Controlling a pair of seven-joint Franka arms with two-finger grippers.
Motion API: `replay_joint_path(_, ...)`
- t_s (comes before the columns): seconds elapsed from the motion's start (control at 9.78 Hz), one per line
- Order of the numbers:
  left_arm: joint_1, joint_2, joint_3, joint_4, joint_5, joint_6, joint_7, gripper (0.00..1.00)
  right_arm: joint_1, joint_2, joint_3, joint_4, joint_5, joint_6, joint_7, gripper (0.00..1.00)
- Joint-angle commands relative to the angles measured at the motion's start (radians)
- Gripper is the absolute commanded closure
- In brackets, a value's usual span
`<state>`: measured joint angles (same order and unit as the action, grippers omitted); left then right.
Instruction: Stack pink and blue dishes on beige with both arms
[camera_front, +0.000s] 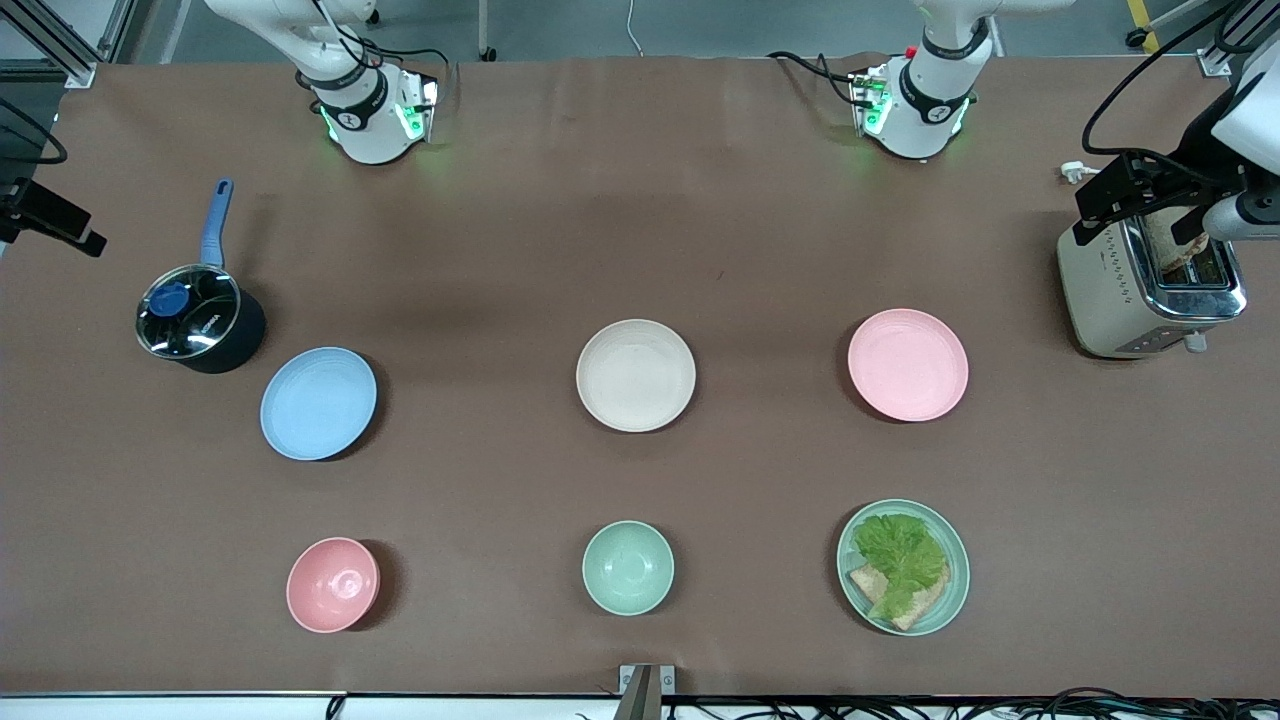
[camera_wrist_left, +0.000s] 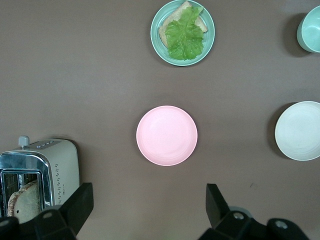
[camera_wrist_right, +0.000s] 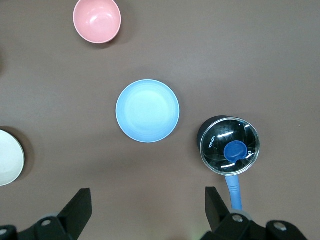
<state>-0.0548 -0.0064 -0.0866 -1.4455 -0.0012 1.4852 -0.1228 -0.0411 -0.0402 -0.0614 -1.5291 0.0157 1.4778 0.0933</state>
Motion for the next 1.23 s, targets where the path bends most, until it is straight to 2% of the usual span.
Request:
replay_joint_path(0.0,-0.01,-0.01,0.008,-0.046,-0.002,-0.003,0.015,0.01,-0.009,-0.006,0.006,-0.003,-0.005,-0.002,-0.007,0.0)
replay_joint_path(0.2,-0.011,-0.003,0.008,-0.041,-0.003,-0.005,0.012,0.01,-0.011,-0.006,0.006,0.001,0.004,-0.001,-0.013,0.0)
replay_joint_path(0.41,-0.002,0.006,0.011,-0.044,-0.011,-0.006,0.015,0.01,-0.016,0.008,0.005,0.001,-0.006,0.001,-0.129,0.0)
replay_joint_path(0.51,-0.002,0.009,0.011,-0.047,-0.013,0.001,0.015,0.01,-0.023,0.032,-0.005,-0.006,0.007,0.012,-0.182,0.0)
replay_joint_path(0.72,0.0,0.077,0.033,-0.059,-0.019,0.053,0.059,0.01,-0.025,0.136,-0.044,-0.028,0.059,0.059,-0.199,0.0)
replay_joint_path(0.82,0.003,0.103,0.057,-0.1,-0.02,0.106,0.105,0.02,-0.025,0.179,-0.069,-0.057,0.103,0.108,-0.225,0.0)
replay_joint_path(1.12,0.003,0.143,0.166,-0.375,-0.146,0.417,0.356,0.0,-0.052,0.278,-0.11,-0.251,0.205,0.385,-0.33,0.0)
